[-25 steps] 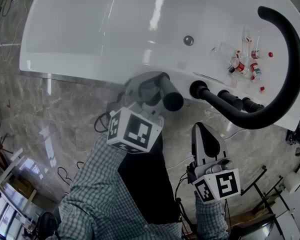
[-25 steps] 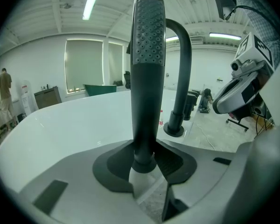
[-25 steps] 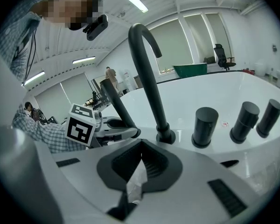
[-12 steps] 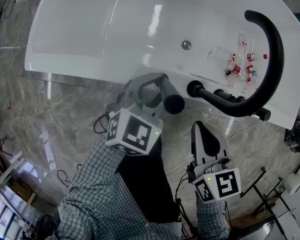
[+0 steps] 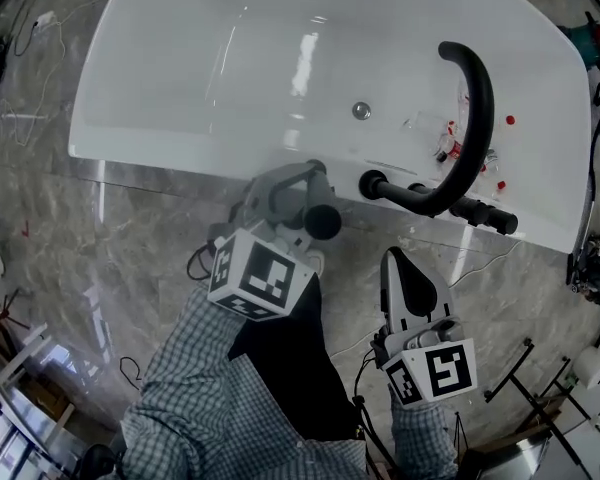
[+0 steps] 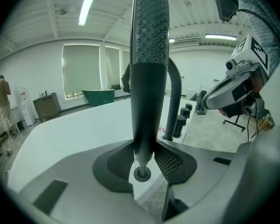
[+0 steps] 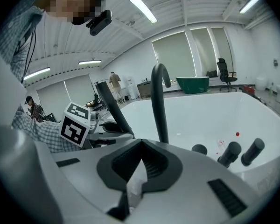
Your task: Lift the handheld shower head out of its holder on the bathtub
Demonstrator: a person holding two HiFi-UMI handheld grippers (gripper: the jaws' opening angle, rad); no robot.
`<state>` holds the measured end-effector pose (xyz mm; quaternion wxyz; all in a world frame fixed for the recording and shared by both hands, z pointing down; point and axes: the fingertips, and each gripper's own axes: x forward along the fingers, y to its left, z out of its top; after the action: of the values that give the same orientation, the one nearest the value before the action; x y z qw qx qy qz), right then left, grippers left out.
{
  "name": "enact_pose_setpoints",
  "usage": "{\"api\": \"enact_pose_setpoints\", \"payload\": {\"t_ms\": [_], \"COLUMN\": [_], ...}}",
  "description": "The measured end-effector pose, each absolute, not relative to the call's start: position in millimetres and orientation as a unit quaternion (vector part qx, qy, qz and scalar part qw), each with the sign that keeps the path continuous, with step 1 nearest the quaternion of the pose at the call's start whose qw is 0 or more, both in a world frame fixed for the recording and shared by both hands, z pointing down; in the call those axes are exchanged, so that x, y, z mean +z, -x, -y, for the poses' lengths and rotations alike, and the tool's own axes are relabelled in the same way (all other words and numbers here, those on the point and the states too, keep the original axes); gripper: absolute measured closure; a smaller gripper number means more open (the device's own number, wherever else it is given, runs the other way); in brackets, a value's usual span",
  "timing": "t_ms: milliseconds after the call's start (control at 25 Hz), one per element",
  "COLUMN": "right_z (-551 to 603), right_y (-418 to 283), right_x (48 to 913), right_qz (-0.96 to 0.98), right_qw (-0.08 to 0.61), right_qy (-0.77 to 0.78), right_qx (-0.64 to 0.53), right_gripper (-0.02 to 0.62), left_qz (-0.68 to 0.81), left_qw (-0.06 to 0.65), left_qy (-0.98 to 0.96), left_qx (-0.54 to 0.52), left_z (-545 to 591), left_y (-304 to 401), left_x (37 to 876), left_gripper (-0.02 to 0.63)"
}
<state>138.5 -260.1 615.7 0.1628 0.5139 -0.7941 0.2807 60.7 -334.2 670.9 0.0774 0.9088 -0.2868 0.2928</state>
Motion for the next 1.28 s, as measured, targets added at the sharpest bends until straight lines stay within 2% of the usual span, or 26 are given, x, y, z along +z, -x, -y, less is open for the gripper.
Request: {"api": "enact_pose_setpoints", "payload": {"t_ms": [1280], "right_z": [252.9], "right_y": [-163.1], "right_x": [372.1], "right_qz": [0.806], "right_qw": [0.096], "right_qy": [-0.560], "right_qx": [0.164], "right_gripper": [0.580], "left_qz": [0.285], "left_qw": [0.026], "left_qy": [-0.920], "left_qx": [0.268], "left_z": [296.4], "left_y": [-64.1], "left_x": [415.5], "left_gripper": [0.480]}}
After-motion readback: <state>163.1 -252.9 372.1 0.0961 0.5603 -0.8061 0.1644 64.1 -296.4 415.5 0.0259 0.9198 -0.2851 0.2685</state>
